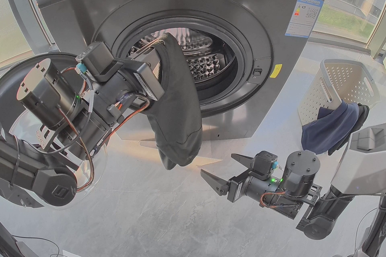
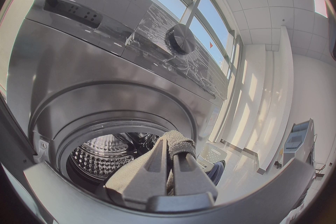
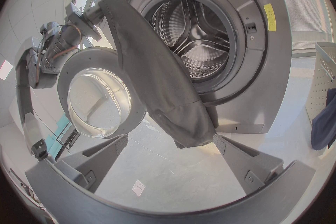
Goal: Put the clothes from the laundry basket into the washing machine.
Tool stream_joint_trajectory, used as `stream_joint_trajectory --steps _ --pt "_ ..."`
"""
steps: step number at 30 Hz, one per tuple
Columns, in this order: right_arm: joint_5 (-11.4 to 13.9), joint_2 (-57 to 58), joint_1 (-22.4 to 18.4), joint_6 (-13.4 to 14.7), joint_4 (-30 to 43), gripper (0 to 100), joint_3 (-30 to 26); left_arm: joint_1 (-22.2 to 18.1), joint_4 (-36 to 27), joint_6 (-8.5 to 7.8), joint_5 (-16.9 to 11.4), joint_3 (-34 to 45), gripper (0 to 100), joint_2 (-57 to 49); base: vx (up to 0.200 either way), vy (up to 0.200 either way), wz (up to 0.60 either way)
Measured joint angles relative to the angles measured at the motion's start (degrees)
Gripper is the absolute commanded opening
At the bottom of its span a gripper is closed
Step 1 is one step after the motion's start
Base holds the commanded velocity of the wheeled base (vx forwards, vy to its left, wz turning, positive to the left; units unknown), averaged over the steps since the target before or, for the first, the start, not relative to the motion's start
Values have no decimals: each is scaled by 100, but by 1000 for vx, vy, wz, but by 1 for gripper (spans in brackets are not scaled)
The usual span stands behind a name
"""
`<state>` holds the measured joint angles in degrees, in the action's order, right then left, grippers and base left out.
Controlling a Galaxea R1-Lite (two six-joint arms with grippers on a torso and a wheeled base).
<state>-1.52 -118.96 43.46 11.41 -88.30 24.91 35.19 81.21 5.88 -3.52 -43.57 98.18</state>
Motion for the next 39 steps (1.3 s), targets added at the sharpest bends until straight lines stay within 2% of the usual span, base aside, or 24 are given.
stream_joint_trajectory --steps 5,13,19,26,38,39 --pt "20 -397 -104 7 -2 100 572 17 -6 4 -6 -12 0 -41 0 0 0" --pt "195 -883 -157 -38 -2 100 1595 35 -15 0 -15 -20 0 -69 0 0 0" --pt "218 -1274 -182 -162 0 100 2294 55 -20 0 -20 -41 0 -89 0 0 0" --pt "217 -1888 -400 -255 49 100 3319 157 -79 0 -11 -33 0 -224 0 0 0" --pt "201 -2559 -501 -283 46 100 4253 402 -135 4 -20 11 0 -461 0 0 0" --pt "195 -2611 -492 -285 49 0 4367 407 -135 4 -20 13 0 -467 0 0 0"
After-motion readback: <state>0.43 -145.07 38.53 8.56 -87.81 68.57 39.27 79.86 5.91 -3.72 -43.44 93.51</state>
